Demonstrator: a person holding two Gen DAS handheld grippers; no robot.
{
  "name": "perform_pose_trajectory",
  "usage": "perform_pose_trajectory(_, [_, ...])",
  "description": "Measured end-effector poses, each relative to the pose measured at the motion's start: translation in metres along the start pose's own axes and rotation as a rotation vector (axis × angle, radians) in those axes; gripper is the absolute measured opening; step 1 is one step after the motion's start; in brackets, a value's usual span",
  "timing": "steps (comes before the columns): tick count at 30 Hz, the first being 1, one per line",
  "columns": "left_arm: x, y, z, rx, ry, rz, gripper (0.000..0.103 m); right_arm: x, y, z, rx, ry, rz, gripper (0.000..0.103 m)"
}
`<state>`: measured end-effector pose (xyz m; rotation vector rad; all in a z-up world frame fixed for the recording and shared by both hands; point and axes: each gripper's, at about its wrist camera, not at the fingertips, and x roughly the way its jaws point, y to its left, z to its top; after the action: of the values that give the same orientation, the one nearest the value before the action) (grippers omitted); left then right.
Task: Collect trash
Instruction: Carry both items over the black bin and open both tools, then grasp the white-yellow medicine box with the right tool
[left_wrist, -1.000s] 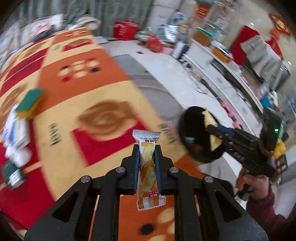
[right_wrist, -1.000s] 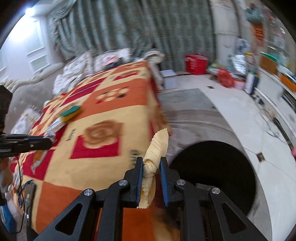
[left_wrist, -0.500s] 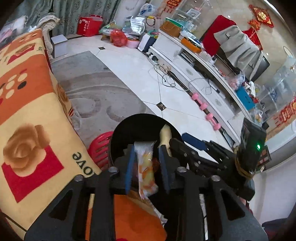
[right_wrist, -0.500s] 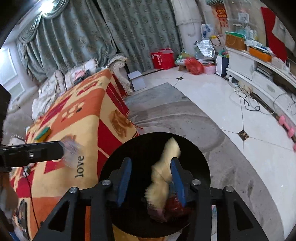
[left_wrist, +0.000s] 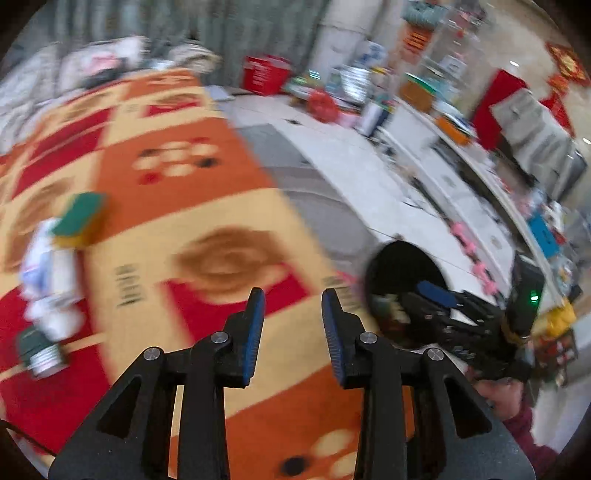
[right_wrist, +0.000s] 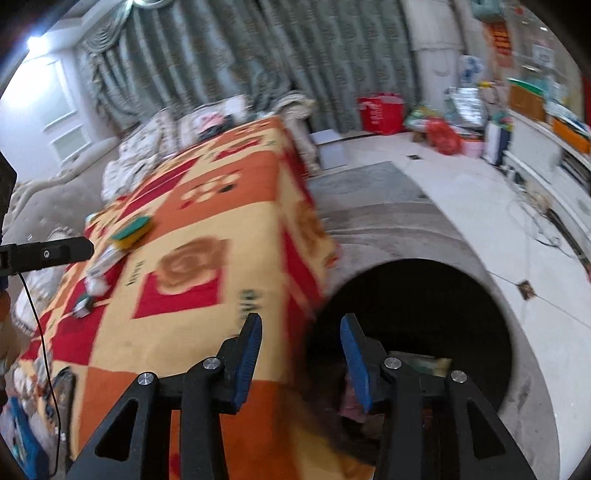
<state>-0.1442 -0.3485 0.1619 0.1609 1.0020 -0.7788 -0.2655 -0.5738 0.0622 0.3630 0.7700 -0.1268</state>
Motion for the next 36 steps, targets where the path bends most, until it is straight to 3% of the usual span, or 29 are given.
perform_pose_trajectory(2, [-0.017, 0.033, -0.011, -0.030, -0.016, 0.066, 0.030, 0.009, 0.026, 0.002, -0.035, 0.016, 0.046, 0.044])
perform_pose_trajectory(5, [-0.040, 0.086, -0.031, -0.101, -0.030, 0.144, 0.031, 0.026, 0.063, 0.004, -0.074, 0.038, 0.109, 0.062])
perform_pose_trajectory(8, [-0.056, 0.140, -0.053, -0.179, -0.044, 0.208, 0.041, 0.043, 0.106, 0.004, -0.128, 0.057, 0.164, 0.063])
perform_pose_trajectory(15, [-0.057, 0.219, -0.091, -0.304, -0.035, 0.266, 0.042, 0.081, 0.190, 0.012, -0.216, 0.110, 0.278, 0.063])
perform_pose_trajectory(25, [-0.021, 0.267, -0.107, -0.339, 0.007, 0.268, 0.042, 0.133, 0.267, 0.032, -0.267, 0.157, 0.335, 0.064])
perform_pose_trajectory(28, [-0.018, 0.278, -0.103, -0.365, -0.009, 0.262, 0.042, 0.151, 0.294, 0.051, -0.298, 0.157, 0.342, 0.070])
perform_pose_trajectory(36, [-0.001, 0.285, -0.099, -0.367, -0.011, 0.195, 0.042, 0.225, 0.345, 0.079, -0.296, 0.298, 0.348, 0.073])
